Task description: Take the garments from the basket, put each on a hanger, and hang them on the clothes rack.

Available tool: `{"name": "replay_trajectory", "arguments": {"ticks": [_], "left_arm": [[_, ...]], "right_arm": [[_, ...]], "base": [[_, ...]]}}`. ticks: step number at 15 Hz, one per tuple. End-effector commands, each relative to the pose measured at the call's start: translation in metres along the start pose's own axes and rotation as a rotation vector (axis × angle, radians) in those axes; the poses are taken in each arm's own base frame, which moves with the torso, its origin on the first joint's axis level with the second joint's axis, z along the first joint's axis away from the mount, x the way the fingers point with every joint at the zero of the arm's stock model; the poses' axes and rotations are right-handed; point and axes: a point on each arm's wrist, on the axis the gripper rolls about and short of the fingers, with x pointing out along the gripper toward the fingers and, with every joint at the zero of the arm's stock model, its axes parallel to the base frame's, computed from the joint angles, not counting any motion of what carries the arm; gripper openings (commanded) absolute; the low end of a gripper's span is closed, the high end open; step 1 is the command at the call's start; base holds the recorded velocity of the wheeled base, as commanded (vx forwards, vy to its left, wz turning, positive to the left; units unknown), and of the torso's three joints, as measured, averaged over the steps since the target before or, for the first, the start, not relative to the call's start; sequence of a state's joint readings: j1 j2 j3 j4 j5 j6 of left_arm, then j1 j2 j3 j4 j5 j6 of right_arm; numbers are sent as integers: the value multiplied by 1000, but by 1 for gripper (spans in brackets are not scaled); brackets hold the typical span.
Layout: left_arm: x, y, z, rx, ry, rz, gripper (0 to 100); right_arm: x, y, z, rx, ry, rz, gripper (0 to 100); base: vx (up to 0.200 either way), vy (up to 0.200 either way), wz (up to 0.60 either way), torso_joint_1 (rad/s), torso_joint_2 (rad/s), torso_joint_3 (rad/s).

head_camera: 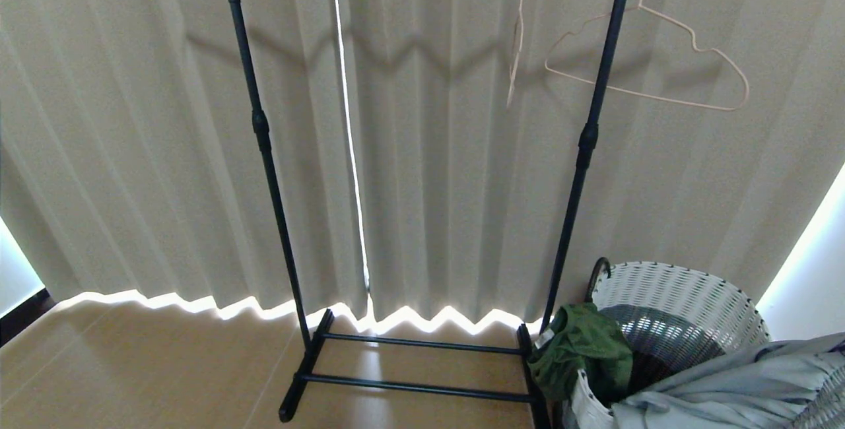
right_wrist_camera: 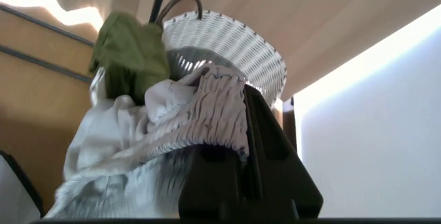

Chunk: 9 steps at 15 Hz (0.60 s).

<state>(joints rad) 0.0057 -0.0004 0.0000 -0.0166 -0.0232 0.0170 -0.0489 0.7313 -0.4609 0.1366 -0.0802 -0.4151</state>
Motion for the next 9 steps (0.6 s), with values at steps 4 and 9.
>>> {"name": "replay_trajectory", "arguments": {"ticks": [4, 9], "left_arm": [[0, 0, 0, -6, 0, 2, 100], [0, 0, 0, -8, -1, 2, 100]], "right_arm": [[1, 4, -7, -7, 15, 16, 0], [2, 5, -10, -9, 24, 22, 0]], "base": [[0, 0, 0, 0, 0, 0], [-40, 200, 0, 2, 1, 1]]}}
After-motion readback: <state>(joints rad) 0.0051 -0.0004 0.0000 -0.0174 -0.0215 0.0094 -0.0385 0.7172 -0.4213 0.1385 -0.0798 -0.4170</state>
